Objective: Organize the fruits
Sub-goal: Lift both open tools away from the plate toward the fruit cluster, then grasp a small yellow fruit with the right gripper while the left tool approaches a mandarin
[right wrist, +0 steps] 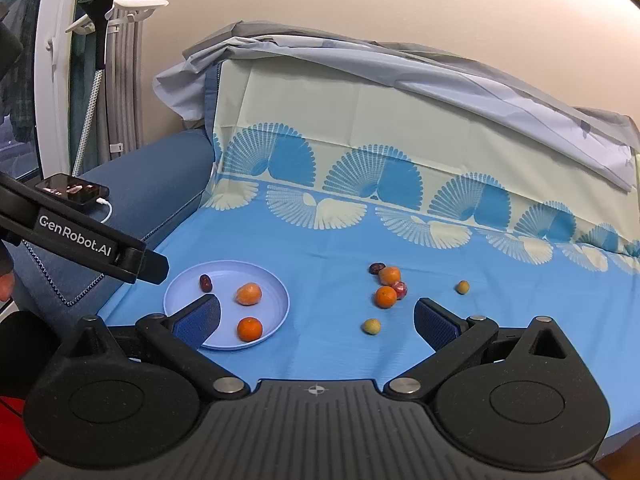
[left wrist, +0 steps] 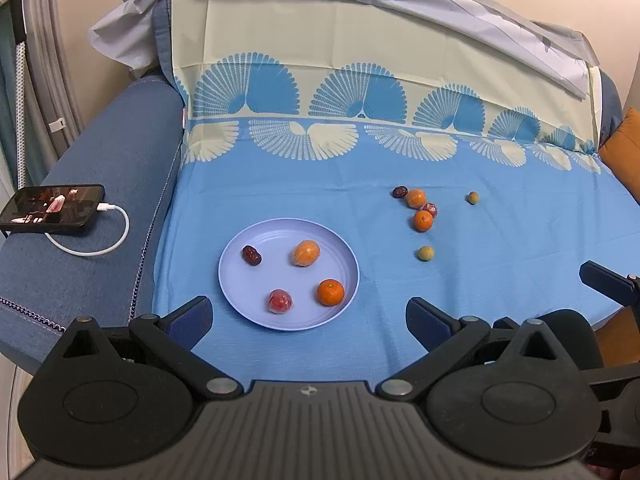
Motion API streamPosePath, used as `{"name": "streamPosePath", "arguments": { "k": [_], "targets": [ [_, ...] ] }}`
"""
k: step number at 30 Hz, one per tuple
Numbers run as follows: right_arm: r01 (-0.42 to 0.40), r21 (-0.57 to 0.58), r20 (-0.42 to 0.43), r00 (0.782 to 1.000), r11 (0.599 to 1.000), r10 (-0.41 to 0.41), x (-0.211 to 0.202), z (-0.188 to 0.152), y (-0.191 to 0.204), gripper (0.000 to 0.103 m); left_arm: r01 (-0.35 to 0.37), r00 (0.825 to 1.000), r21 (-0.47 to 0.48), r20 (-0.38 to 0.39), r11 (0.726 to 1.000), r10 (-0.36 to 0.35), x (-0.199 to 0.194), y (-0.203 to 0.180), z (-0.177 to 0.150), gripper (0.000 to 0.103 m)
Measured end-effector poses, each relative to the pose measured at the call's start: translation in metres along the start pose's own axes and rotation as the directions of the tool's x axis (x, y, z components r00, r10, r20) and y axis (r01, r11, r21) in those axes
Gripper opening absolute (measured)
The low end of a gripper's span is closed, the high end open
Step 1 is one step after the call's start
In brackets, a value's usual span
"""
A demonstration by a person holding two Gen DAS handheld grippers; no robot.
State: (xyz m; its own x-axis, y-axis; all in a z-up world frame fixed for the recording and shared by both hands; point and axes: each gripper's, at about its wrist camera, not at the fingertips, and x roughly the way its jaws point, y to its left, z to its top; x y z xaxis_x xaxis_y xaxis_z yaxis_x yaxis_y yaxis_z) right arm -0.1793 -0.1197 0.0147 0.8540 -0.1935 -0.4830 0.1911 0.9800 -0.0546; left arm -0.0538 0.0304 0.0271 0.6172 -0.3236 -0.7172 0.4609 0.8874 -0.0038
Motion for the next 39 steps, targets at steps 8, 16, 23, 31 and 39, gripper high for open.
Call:
{"name": "streamPosePath", "arguments": {
  "k": [8, 16, 23, 31, 39],
  "targets": [
    [-0.006, 0.015, -0.006, 1.0, 1.0, 0.006, 0.004, -0.001, -0.002, 0.102, -0.008, 1.0, 0.003, -0.008, 1.0, 0.008, 0.005, 0.0, 0.001, 0.103],
    [-0.009, 0.054, -0.031, 0.999, 0.998, 0.011, 0.018, -0.004, -0.008, 0.102, -0.025, 0.999, 0.004, -0.047, 1.0, 0.025, 0.018, 0.0, 0.0, 0.103],
    [0.065, 0.074, 0.003, 0.998, 0.995, -0.066, 0.032, -0.004, -0.028, 0.102, -0.028, 0.996, 0.002, -0.079, 1.0, 0.028, 0.04, -0.009, 0.014, 0.103],
    [0.181, 0.159, -0.023, 0.983, 0.97, -0.18, 0.062, -0.006, -0.088, 0.102, -0.042, 0.997, 0.082, -0.056, 0.996, 0.047, 0.078, -0.049, 0.048, 0.103],
    [0.295, 0.264, -0.105, 0.955, 0.918, -0.277, 0.111, -0.015, -0.157, 0.102, 0.033, 0.988, 0.156, -0.157, 0.987, -0.008, 0.164, -0.105, 0.083, 0.103]
  ]
}}
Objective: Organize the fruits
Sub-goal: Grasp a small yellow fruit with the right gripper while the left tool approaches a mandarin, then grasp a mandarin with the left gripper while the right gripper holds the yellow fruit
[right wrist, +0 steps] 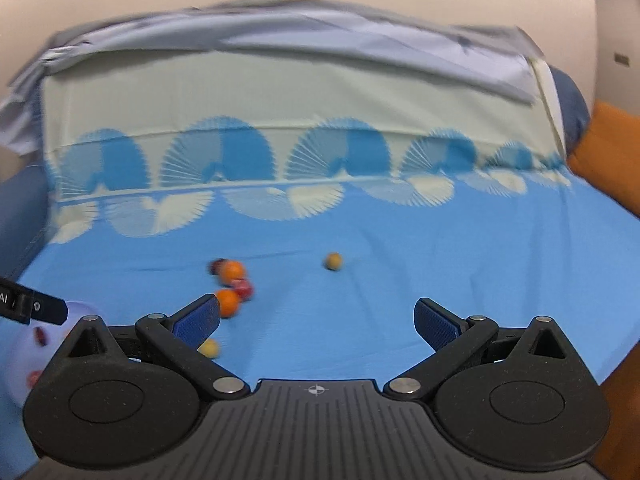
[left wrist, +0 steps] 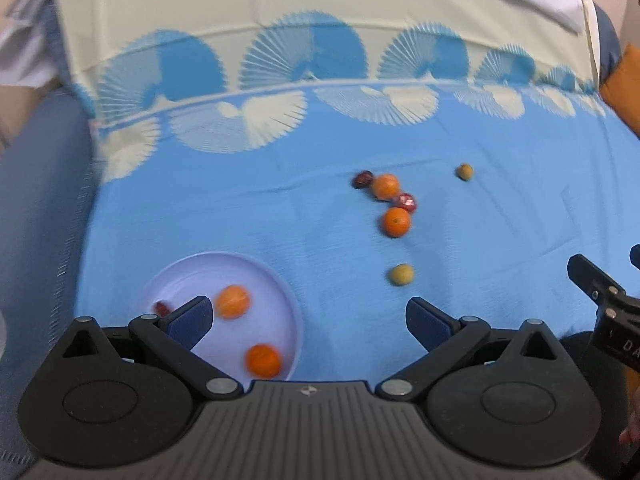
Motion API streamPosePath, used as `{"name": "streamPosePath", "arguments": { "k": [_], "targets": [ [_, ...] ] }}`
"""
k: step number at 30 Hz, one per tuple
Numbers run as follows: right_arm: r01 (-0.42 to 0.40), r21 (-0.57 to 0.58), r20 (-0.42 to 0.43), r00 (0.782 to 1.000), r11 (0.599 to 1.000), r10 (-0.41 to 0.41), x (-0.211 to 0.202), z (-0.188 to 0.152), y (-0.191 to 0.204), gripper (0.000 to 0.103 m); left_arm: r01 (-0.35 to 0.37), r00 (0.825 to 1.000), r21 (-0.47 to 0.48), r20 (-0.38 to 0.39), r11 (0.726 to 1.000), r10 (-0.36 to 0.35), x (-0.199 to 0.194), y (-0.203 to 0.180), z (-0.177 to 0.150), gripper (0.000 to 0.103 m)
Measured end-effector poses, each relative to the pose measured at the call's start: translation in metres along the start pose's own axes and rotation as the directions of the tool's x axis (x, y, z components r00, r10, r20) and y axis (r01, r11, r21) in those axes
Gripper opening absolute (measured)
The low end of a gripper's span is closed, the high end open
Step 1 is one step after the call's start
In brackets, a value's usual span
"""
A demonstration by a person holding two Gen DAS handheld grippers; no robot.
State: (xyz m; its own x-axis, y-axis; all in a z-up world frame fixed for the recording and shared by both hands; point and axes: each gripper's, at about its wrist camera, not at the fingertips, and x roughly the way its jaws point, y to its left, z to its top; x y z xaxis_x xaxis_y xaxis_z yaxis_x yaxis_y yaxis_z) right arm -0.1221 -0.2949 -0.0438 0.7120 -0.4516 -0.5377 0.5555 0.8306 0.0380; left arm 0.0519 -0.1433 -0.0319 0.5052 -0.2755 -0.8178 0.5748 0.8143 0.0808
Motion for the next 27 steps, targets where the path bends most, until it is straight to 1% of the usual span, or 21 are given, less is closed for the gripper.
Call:
{"name": "streamPosePath", "arguments": {
  "k": [2, 4, 6, 9, 11, 13, 16, 19, 20, 21, 22, 23, 24, 25, 27],
  "targets": [
    [0.017, 0.013, -0.021, 1.0, 1.0, -0.017, 0.023, 0.002, -0.009, 0.102, 0.032, 0.999, 0.025, -0.026, 0.999, -0.032, 0.027, -0.014, 0.015, 0.103],
    [0.028, 0.011, -0.044, 0.999, 1.0, -0.027, 0.049, 0.005, -0.016, 0.102, 0.045, 0.998, 0.049, -0.053, 0.998, -0.042, 0.055, -0.027, 0.027, 0.103],
    [0.043, 0.01, -0.047, 0.998, 0.999, -0.043, 0.078, 0.01, -0.023, 0.102, 0.056, 0.996, 0.076, -0.07, 0.996, -0.051, 0.085, -0.042, 0.041, 0.103],
    [0.048, -0.016, -0.055, 0.997, 0.999, -0.049, 0.131, 0.019, -0.03, 0.102, 0.078, 0.992, 0.104, -0.104, 0.992, -0.067, 0.131, -0.061, 0.059, 0.103],
    [0.045, -0.044, -0.058, 0.997, 0.998, -0.048, 0.168, 0.023, -0.032, 0.102, 0.076, 0.991, 0.13, -0.123, 0.989, -0.06, 0.161, -0.072, 0.068, 0.103],
    [0.043, -0.056, -0.079, 0.996, 0.997, -0.048, 0.205, 0.026, -0.036, 0.102, 0.072, 0.988, 0.147, -0.147, 0.987, -0.05, 0.184, -0.078, 0.075, 0.103],
    [0.006, -0.032, -0.138, 0.99, 0.999, -0.01, 0.258, 0.027, -0.037, 0.102, 0.077, 0.984, 0.137, -0.171, 0.988, -0.053, 0.21, -0.077, 0.082, 0.103],
    [-0.006, -0.048, -0.162, 0.987, 0.999, -0.002, 0.296, 0.023, -0.03, 0.102, 0.056, 0.979, 0.124, -0.201, 0.991, -0.031, 0.236, -0.072, 0.084, 0.103],
    [-0.016, -0.058, -0.172, 0.985, 0.998, 0.005, 0.308, 0.02, -0.027, 0.101, 0.061, 0.977, 0.118, -0.212, 0.991, -0.035, 0.242, -0.071, 0.085, 0.103],
    [-0.037, -0.066, -0.192, 0.981, 0.997, 0.024, 0.317, 0.018, -0.026, 0.097, 0.062, 0.975, 0.11, -0.219, 0.992, -0.036, 0.245, -0.069, 0.086, 0.103],
    [-0.055, -0.064, -0.195, 0.98, 0.996, 0.041, 0.322, 0.016, -0.025, 0.091, 0.071, 0.975, 0.097, -0.218, 0.993, -0.049, 0.246, -0.067, 0.086, 0.097],
    [-0.055, -0.06, -0.16, 0.986, 0.997, 0.044, 0.318, 0.016, -0.025, 0.05, 0.096, 0.975, 0.088, -0.208, 0.991, -0.076, 0.243, -0.066, 0.086, 0.07],
    [-0.084, -0.073, -0.151, 0.986, 0.994, 0.072, 0.315, 0.016, -0.024, 0.027, 0.141, 0.971, 0.091, -0.209, 0.986, -0.12, 0.239, -0.066, 0.087, 0.052],
    [-0.084, -0.095, -0.163, 0.984, 0.992, 0.067, 0.312, 0.017, -0.021, 0.027, 0.165, 0.967, 0.105, -0.214, 0.981, -0.139, 0.235, -0.069, 0.087, 0.038],
    [-0.064, -0.115, -0.165, 0.985, 0.991, 0.045, 0.305, 0.016, -0.018, 0.027, 0.157, 0.974, 0.134, -0.182, 0.978, -0.131, 0.224, -0.073, 0.085, 0.037]
  ]
}}
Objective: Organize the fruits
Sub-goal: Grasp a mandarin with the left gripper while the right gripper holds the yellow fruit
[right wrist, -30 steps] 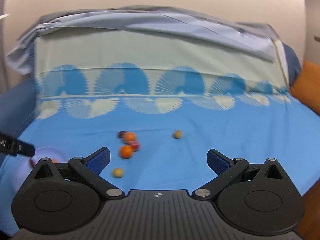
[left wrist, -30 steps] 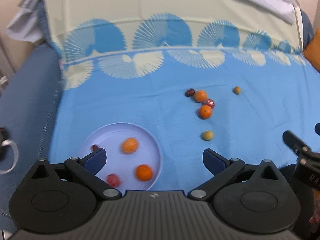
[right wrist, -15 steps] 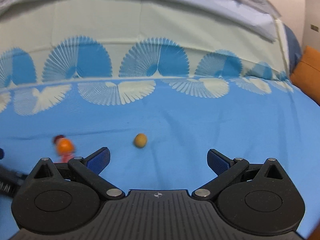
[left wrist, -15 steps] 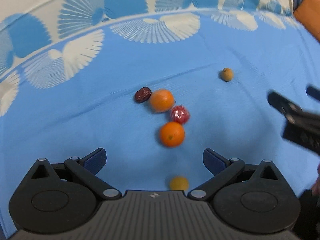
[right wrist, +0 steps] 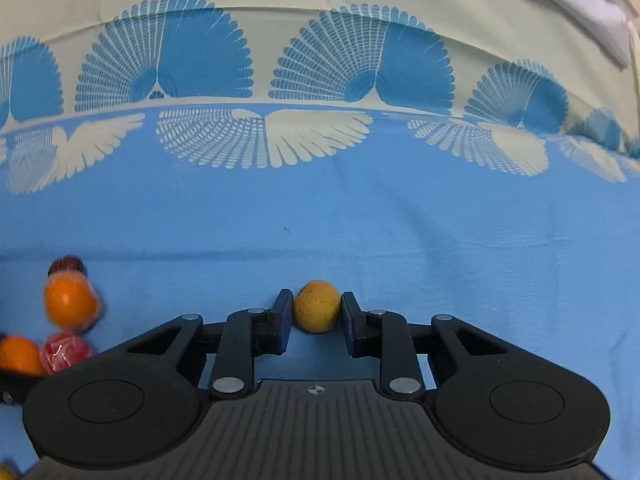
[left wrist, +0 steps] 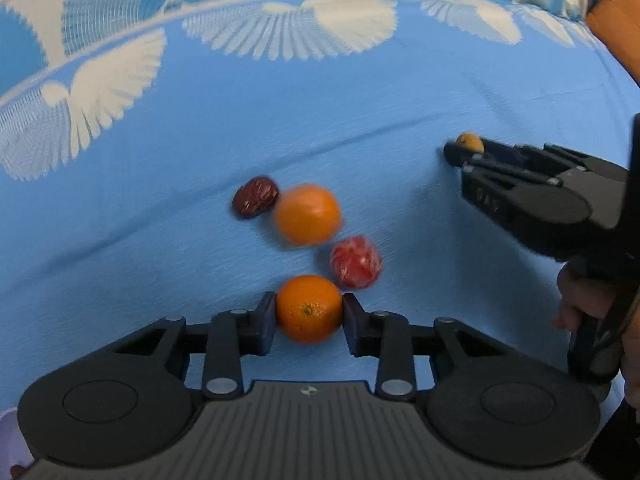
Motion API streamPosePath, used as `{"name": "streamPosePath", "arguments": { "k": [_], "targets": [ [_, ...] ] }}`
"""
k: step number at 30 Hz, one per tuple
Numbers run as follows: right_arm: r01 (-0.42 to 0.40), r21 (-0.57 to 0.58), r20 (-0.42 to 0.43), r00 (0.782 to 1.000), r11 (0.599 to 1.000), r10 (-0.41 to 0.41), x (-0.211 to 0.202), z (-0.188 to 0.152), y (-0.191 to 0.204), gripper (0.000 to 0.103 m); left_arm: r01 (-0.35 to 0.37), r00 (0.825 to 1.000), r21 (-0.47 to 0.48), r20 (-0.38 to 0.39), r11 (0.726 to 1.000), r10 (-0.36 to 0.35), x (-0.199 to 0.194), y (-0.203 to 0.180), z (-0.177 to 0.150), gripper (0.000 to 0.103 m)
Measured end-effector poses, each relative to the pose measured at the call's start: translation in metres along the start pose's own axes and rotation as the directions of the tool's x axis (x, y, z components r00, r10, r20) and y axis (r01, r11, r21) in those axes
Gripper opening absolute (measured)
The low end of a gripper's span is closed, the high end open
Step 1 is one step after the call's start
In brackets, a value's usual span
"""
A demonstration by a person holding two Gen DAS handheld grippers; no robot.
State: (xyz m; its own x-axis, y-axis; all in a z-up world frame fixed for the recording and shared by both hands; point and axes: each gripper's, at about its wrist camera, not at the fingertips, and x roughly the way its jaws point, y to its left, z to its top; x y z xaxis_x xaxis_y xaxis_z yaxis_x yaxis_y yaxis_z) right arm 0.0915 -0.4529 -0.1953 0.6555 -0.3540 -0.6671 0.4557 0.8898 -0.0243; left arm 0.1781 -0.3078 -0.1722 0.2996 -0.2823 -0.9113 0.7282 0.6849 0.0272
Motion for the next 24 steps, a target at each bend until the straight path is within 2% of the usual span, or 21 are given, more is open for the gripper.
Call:
{"name": "streamPosePath", "arguments": {
  "k": [4, 9, 12, 17, 20, 24],
  "targets": [
    [0.025, 0.088, -0.009, 1.0, 0.996, -0.025, -0.037, -0.005, -0.005, 0.027, 0.01, 0.999, 0.013, 0.037, 1.0, -0.01, -0.027, -0.004, -0.007, 0.037],
    [-0.007, 0.151, 0.048, 0.999, 0.988, 0.0, -0.134, -0.021, -0.003, 0.027, 0.046, 0.998, -0.03, 0.054, 0.998, -0.044, -0.081, 0.003, -0.038, 0.037],
    [-0.063, 0.154, 0.077, 0.996, 0.986, 0.052, -0.19, -0.029, 0.007, 0.027, 0.053, 0.999, -0.084, 0.015, 0.995, -0.052, -0.112, 0.013, -0.057, 0.037],
    [-0.168, 0.095, 0.148, 0.977, 0.981, 0.152, -0.27, -0.039, 0.036, 0.027, 0.007, 0.998, -0.15, 0.056, 0.989, 0.001, -0.177, 0.035, -0.1, 0.037],
    [-0.223, 0.062, 0.167, 0.963, 0.973, 0.21, -0.31, -0.048, 0.055, 0.027, 0.05, 0.998, -0.226, 0.039, 0.973, -0.042, -0.205, 0.05, -0.128, 0.037],
    [-0.291, 0.022, 0.174, 0.943, 0.957, 0.283, -0.35, -0.059, 0.078, 0.027, 0.001, 0.999, -0.224, 0.053, 0.975, 0.011, -0.237, 0.057, -0.16, 0.037]
  ]
}}
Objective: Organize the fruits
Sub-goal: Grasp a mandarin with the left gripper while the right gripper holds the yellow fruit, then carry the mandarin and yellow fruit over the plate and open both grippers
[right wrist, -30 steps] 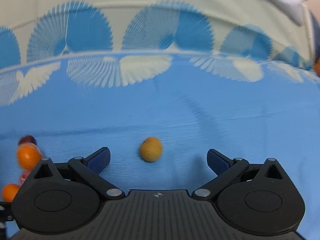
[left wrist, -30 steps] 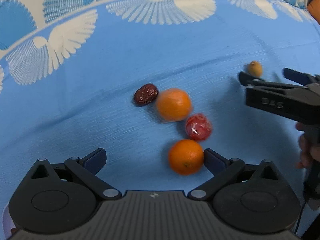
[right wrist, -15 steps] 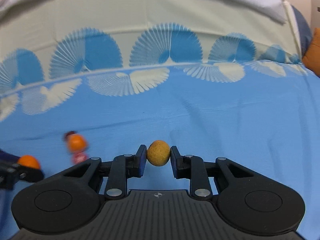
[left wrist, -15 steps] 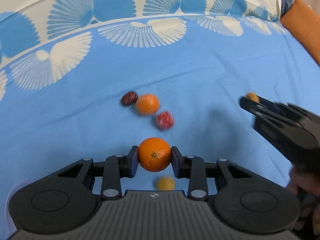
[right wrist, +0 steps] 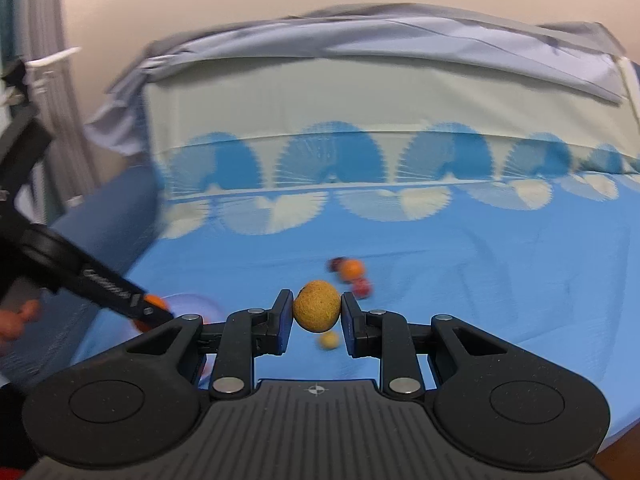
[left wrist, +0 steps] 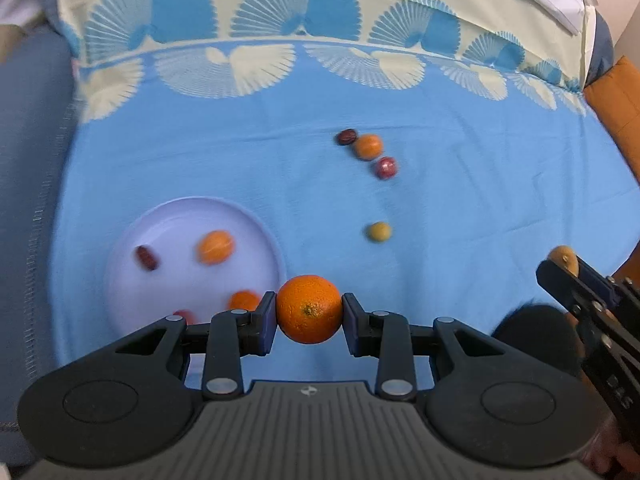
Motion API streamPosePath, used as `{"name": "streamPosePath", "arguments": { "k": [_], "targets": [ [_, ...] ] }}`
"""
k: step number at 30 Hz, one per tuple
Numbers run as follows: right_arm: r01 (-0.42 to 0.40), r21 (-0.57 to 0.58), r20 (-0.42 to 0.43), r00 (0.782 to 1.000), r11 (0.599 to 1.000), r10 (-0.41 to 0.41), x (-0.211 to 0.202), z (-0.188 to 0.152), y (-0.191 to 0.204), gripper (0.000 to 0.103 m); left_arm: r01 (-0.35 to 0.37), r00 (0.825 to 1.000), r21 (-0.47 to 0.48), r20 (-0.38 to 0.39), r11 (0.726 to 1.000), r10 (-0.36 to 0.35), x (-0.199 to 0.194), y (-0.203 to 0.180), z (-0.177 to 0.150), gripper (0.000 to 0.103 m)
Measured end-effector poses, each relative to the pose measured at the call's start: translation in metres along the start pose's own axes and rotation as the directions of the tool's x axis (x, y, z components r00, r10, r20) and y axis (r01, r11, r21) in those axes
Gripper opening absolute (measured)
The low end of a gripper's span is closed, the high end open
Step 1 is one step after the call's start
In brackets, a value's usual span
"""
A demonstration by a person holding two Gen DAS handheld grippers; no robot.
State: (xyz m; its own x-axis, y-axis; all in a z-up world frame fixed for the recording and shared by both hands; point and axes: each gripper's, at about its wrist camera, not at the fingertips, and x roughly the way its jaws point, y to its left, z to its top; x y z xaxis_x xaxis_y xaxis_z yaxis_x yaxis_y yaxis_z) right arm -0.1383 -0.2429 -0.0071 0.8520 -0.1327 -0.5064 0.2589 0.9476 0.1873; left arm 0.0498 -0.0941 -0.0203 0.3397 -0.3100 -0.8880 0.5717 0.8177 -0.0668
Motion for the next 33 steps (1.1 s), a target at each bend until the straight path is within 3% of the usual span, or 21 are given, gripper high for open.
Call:
{"name": "streamPosePath", "arguments": {
  "k": [12, 19, 33],
  "targets": [
    [-0.098, -0.101, 0.022, 0.995, 0.99, 0.101, -0.048, -0.01, 0.07, 0.027, 0.023, 0.997, -0.018, 0.067, 1.0, -0.022, -0.062, 0.021, -0.06, 0.037],
    [-0.107, -0.157, 0.042, 0.992, 0.982, 0.115, -0.062, -0.01, 0.092, 0.027, 0.001, 0.992, -0.03, 0.129, 1.0, 0.003, -0.087, 0.035, -0.086, 0.037],
    [-0.124, -0.222, 0.035, 0.99, 0.967, 0.135, -0.067, -0.011, 0.114, 0.027, -0.031, 0.986, -0.082, 0.164, 0.996, 0.044, -0.106, 0.062, -0.112, 0.037]
  ]
}}
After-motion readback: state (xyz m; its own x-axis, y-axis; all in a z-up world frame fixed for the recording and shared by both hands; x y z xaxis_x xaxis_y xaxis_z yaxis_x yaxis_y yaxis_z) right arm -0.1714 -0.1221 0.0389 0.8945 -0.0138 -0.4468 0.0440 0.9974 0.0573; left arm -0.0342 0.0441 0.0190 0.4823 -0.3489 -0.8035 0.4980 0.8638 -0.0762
